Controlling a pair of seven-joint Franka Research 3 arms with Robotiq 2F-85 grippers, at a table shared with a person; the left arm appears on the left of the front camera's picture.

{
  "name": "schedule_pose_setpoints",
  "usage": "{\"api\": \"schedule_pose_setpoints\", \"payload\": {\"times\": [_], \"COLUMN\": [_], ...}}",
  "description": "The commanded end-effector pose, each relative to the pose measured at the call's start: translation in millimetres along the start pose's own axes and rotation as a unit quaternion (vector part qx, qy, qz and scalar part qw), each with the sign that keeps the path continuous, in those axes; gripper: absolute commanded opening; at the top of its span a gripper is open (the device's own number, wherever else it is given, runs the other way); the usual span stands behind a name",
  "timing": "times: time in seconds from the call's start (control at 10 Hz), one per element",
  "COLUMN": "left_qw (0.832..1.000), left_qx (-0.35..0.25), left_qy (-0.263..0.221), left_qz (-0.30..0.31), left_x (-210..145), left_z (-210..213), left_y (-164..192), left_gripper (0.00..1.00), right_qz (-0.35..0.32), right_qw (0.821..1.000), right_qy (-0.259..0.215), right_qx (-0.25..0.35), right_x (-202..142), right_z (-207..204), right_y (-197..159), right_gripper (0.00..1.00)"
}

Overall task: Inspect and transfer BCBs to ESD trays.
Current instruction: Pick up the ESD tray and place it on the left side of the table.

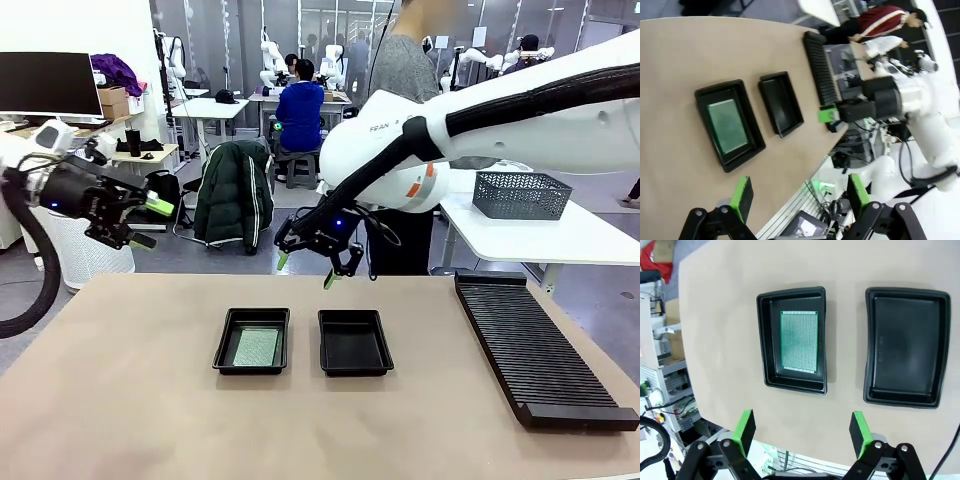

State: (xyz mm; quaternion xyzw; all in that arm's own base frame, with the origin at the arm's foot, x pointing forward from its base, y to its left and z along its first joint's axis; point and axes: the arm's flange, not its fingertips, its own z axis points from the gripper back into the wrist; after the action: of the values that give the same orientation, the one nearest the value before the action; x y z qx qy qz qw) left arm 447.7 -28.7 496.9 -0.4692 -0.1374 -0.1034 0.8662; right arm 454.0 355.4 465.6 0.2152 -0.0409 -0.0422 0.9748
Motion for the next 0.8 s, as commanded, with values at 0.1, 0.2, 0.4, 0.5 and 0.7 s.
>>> {"api": "schedule_pose_setpoints", "payload": {"times": [0.1,0.2,0.4,0.5,0.7], "left_qw": [0.995,0.992,0.981,0.974,0.963], "left_qx": [0.093,0.123,0.188,0.224,0.266], "left_qy": [0.018,0.019,0.016,0.014,0.013], "left_qz": [0.032,0.033,0.041,0.042,0.047], "left_x": [8.3,8.1,3.5,2.2,3.0], "left_z": [-37.0,-50.8,-83.1,-96.2,-124.2], "left_y": [-15.8,-20.2,-27.0,-28.9,-29.0], "left_gripper": [1.00,1.00,1.00,1.00,1.00], "right_qz": [-0.005,-0.005,-0.003,0.000,0.008], "right_qw": [0.998,0.998,0.996,0.994,0.992], "right_qy": [-0.019,-0.017,-0.014,-0.010,-0.004], "right_qx": [0.053,0.067,0.093,0.105,0.126], "right_x": [-15.6,-15.9,-12.6,-9.2,-1.6], "right_z": [10.9,15.0,22.3,24.1,26.2], "right_y": [-39.3,-50.1,-72.4,-82.0,-99.4], "right_gripper": [1.00,1.00,1.00,1.00,1.00]}}
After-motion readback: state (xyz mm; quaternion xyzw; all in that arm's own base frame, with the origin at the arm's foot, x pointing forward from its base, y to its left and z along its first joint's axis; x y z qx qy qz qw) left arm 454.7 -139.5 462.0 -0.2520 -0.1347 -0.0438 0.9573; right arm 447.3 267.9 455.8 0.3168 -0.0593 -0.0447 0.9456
